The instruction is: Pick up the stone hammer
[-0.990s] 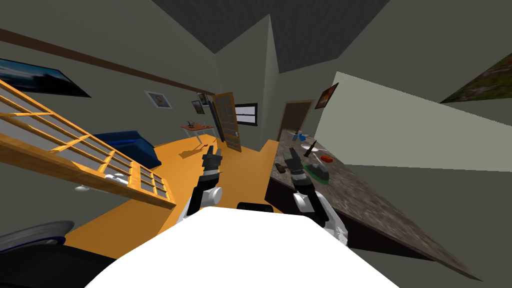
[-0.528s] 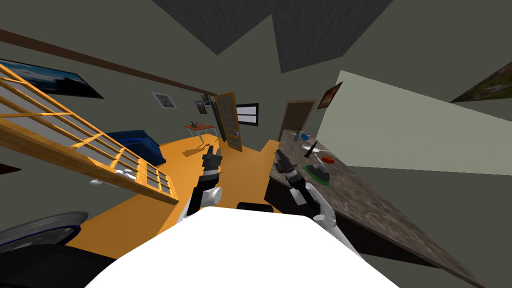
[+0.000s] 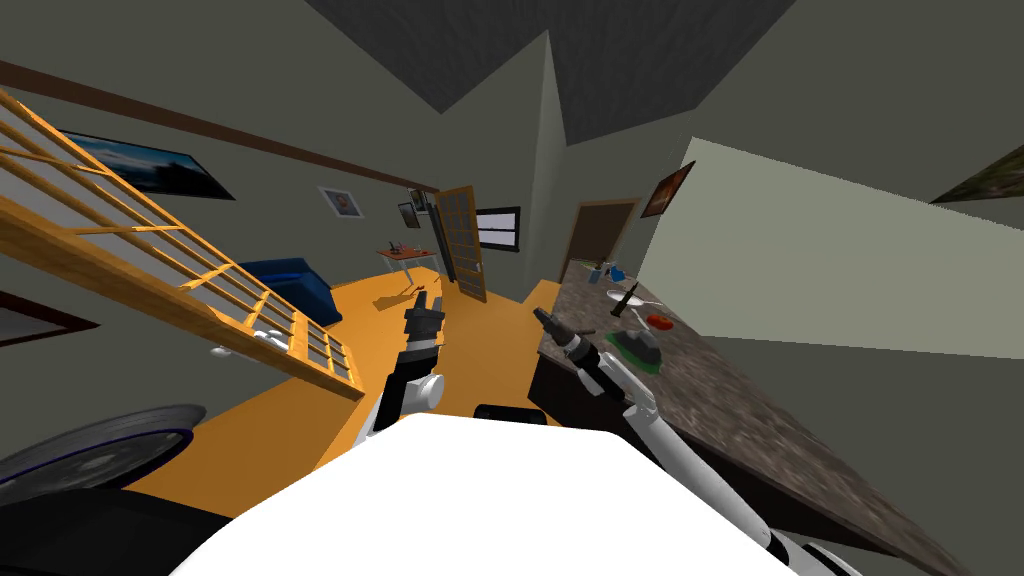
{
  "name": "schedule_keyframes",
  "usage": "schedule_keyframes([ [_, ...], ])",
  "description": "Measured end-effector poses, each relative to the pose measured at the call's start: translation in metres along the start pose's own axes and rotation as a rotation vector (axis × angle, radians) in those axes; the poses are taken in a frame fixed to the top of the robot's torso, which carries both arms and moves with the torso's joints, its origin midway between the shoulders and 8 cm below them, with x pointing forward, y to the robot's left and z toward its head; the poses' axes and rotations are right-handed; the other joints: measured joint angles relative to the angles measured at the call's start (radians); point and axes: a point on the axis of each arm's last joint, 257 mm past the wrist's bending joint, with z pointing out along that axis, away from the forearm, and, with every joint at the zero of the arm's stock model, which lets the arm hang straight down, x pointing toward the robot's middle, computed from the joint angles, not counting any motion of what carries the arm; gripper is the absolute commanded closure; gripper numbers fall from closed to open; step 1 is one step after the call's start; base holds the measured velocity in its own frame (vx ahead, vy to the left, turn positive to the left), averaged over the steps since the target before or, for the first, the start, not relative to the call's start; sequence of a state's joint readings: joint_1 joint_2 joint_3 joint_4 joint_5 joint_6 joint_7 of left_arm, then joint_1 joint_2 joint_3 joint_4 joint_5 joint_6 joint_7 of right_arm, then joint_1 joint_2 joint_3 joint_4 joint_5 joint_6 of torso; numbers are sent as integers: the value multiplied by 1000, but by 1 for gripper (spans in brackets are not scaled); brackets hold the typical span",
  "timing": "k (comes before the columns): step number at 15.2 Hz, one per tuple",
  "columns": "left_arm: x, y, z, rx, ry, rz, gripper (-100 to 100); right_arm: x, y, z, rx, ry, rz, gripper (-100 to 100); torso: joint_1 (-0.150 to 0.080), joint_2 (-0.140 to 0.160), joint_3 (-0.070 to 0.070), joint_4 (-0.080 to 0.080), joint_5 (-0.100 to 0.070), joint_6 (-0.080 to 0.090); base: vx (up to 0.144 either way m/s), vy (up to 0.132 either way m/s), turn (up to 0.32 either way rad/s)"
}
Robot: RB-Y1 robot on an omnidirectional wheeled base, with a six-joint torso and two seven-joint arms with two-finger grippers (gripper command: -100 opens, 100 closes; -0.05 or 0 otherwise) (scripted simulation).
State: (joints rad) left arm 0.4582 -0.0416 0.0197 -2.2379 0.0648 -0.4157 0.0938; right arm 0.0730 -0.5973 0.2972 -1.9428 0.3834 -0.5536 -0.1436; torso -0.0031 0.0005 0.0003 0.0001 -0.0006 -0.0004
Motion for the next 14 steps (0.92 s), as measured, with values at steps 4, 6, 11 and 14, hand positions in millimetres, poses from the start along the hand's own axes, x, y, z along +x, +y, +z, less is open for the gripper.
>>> schedule_keyframes([
  [4,0,0,0,0,0,0,0,29,-9,5,-25,133,-98,-100,0,0,0,0,0,0,-20,-35,57],
  [6,0,0,0,0,0,0,0,44,-15,3,-38,214,-153,-100,0,0,0,0,0,0,-21,-37,51],
  [11,0,0,0,0,0,0,0,73,-36,-4,-63,393,-284,-100,0,0,0,0,0,0,-20,-35,60],
  [14,0,0,0,0,0,0,0,86,-52,-8,-74,489,-362,-100,1,0,0,0,0,0,-17,-29,73],
])
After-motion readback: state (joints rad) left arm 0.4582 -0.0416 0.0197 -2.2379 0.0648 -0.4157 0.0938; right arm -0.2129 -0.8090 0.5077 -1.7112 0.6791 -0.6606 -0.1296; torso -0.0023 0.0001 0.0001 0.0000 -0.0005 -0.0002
